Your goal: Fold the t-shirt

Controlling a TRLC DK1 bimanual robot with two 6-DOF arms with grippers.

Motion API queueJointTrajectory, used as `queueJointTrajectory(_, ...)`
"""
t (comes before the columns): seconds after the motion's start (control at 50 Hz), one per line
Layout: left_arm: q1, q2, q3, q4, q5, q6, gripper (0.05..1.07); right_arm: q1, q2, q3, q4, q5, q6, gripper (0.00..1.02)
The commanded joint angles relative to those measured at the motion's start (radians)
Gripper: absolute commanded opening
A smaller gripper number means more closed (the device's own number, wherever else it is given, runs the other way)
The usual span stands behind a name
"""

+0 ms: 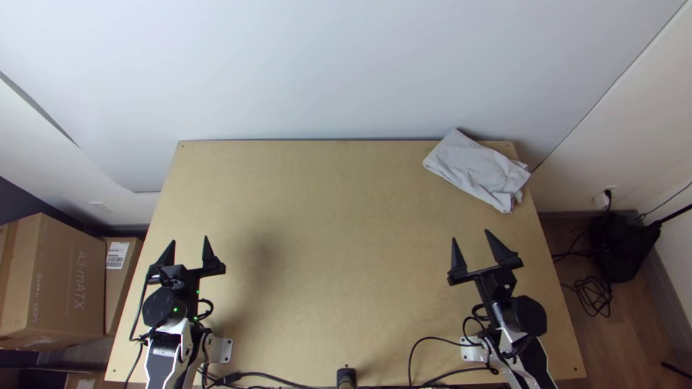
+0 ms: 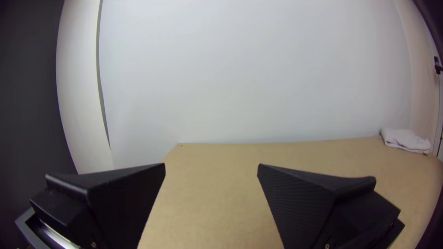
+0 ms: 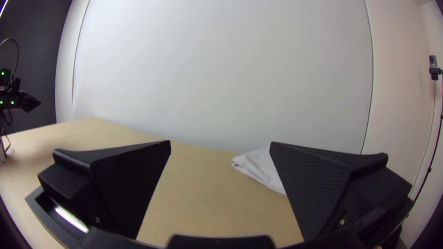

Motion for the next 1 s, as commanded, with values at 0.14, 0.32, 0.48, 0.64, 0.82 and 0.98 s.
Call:
queueJointTrajectory(0.14,0.025,-0.005,-0.076,0.008,-0.003,0.015,1.02,-0.084,-0.005,-0.017,-0.163,0.008,-0.048,0.99)
queueJointTrajectory(0.32,0.031,-0.007,-0.076,0.008,-0.002,0.012,1.02,-0.403,-0.003,-0.017,-0.166,0.006,-0.045,0.99)
queueJointTrajectory(0.48,0.031,-0.007,-0.076,0.008,-0.002,0.012,1.02,-0.483,-0.003,-0.017,-0.166,0.006,-0.045,0.99)
queueJointTrajectory(0.64,0.031,-0.007,-0.076,0.008,-0.002,0.012,1.02,-0.401,-0.003,-0.017,-0.166,0.006,-0.045,0.99)
queueJointTrajectory(0.82,0.031,-0.007,-0.076,0.008,-0.002,0.012,1.02,-0.351,-0.003,-0.017,-0.166,0.006,-0.045,0.99)
queueJointTrajectory(0.98,0.031,-0.007,-0.078,0.008,0.0,0.012,1.02,-0.352,-0.003,-0.017,-0.166,0.006,-0.045,0.99)
